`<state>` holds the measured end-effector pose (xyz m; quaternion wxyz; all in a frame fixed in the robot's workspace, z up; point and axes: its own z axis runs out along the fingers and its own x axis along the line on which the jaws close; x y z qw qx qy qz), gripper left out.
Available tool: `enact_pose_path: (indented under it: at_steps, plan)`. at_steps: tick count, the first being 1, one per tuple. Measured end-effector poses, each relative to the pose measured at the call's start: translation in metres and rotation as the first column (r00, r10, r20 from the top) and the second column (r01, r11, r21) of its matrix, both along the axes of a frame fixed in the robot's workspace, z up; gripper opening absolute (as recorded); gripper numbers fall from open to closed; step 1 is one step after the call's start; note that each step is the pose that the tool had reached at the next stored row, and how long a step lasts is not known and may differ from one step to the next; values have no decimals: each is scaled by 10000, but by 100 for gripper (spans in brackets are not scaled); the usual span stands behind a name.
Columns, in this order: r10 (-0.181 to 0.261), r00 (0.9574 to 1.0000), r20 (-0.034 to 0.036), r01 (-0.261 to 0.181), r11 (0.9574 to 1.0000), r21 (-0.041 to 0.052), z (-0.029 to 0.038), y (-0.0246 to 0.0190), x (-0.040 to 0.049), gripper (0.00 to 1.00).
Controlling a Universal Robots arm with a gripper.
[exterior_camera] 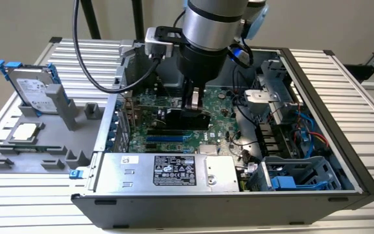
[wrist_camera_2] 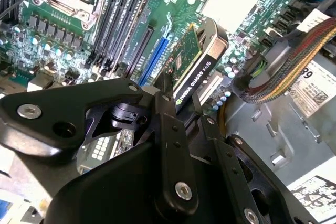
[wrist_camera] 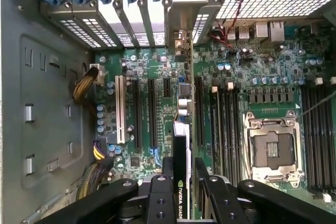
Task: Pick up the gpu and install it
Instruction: 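Insert the gpu into the slot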
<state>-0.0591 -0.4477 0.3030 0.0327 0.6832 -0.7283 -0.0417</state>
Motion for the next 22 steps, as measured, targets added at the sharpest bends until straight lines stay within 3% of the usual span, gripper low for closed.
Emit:
enact_pose_path:
  at_steps: [4,22]
  plan:
    - [-1,10000,0,1,10000,-1,-72,0,-60,0]
    - [0,10000,-1,0,10000,-1,-399,4,-182,0]
